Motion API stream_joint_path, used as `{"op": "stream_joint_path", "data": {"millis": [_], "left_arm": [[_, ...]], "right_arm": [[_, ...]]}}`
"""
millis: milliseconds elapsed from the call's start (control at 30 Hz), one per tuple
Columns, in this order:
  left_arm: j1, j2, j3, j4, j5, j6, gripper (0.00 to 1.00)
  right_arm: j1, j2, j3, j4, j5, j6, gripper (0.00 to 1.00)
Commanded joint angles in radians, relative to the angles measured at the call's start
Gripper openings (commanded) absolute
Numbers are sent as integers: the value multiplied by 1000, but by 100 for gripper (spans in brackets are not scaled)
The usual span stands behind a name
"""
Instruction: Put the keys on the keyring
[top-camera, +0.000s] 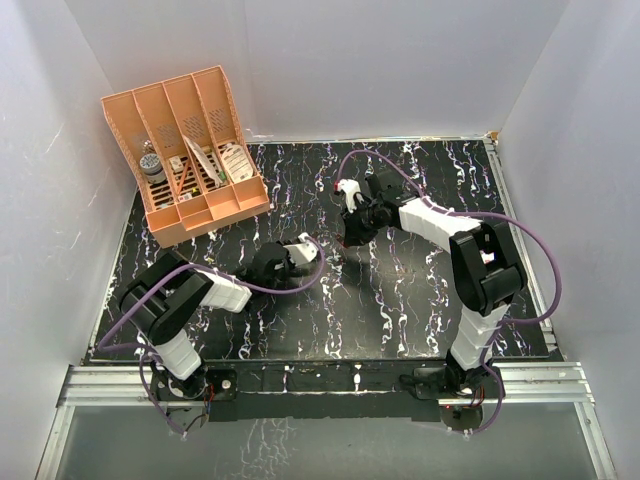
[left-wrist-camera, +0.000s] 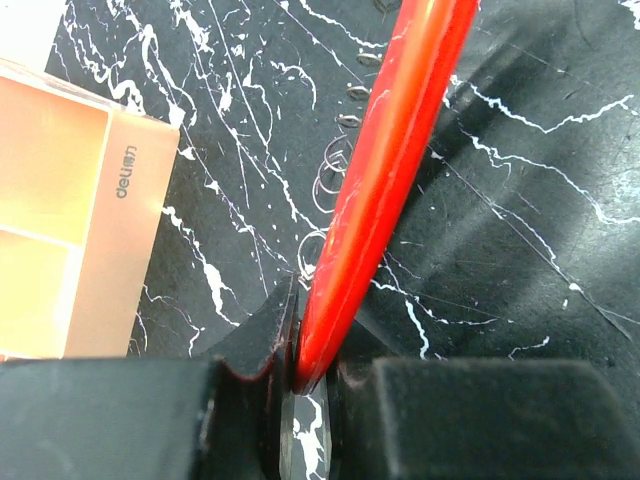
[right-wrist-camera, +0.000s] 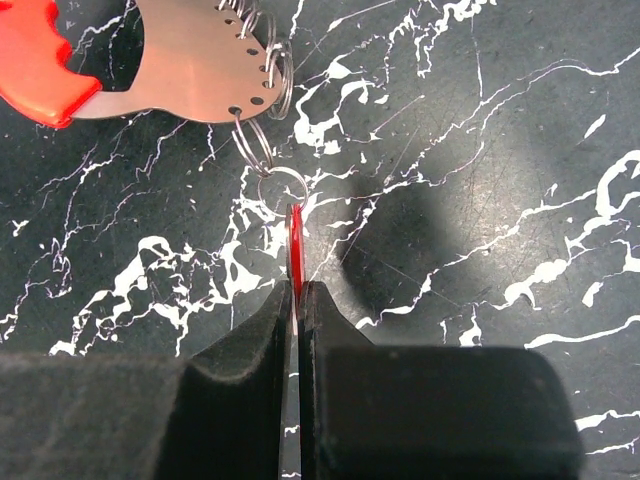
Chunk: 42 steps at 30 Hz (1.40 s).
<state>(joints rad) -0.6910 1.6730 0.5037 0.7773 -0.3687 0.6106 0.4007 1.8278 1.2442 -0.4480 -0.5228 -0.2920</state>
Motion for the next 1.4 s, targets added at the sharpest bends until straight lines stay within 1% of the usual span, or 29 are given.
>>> {"op": "stream_joint_path", "data": {"millis": [0, 100, 133, 167, 233, 333, 400, 533, 733, 767, 800, 833, 900, 933, 967, 1033, 1100, 1133, 1167, 1233, 1267, 1333, 1367], "left_arm": [[22, 15, -11, 40, -174, -65, 0], [22, 2, -9, 18, -154, -88, 1], [22, -7, -17, 11, -150, -94, 6], [22, -11, -19, 7, -151, -92, 7], [23, -22, -25, -1, -158, -94, 12], [22, -42, -32, -29, -168, -91, 17], [22, -58, -40, -37, -174, -88, 25], [22, -110, -48, -60, -186, -97, 27], [22, -202, -21, -112, -238, -124, 42], [21, -218, -13, -122, -244, -137, 47], [22, -232, 1, -138, -253, -151, 51], [22, -243, 15, -157, -261, -167, 53], [22, -263, 37, -177, -279, -183, 57], [22, -272, 50, -186, -287, -188, 58], [22, -282, 58, -195, -295, -198, 60], [22, -299, 70, -209, -300, -229, 68], [22, -324, 83, -224, -298, -257, 75], [23, -340, 93, -238, -297, -274, 79], [22, -351, 103, -249, -297, -292, 85], [22, -373, 130, -279, -295, -338, 93], [22, -386, 155, -327, -294, -382, 98], [24, -392, 219, -405, -302, -462, 98], [24, -391, 272, -456, -306, -508, 99]], "right_arm": [[-37, 15, -30, -61, 82, 11, 0], [-37, 24, -31, -59, 90, 14, 0], [-36, 31, -31, -56, 93, 14, 0], [-37, 33, -30, -53, 95, 16, 0], [-37, 44, -27, -53, 99, 16, 0], [-37, 58, -22, -62, 119, 17, 0], [-37, 62, -20, -63, 124, 18, 0], [-37, 62, -18, -65, 133, 22, 0], [-37, 48, -16, -65, 154, 36, 0], [-37, 43, -14, -65, 163, 42, 3], [-38, 38, -13, -65, 177, 50, 8], [-39, 29, -12, -64, 194, 58, 14], [-43, 10, -13, -66, 228, 77, 17], [-50, 0, -14, -64, 262, 99, 19], [-57, -17, -15, -61, 295, 120, 24], [-72, -64, -23, -43, 358, 158, 32], [-75, -146, -43, 9, 398, 181, 41], [-76, -182, -55, 30, 407, 188, 48], [-76, -219, -62, 54, 403, 195, 52], [-76, -284, -73, 91, 382, 203, 56], [-76, -322, -86, 120, 369, 207, 60], [-76, -374, -105, 173, 345, 213, 65], [-75, -395, -115, 197, 340, 221, 70]]}}
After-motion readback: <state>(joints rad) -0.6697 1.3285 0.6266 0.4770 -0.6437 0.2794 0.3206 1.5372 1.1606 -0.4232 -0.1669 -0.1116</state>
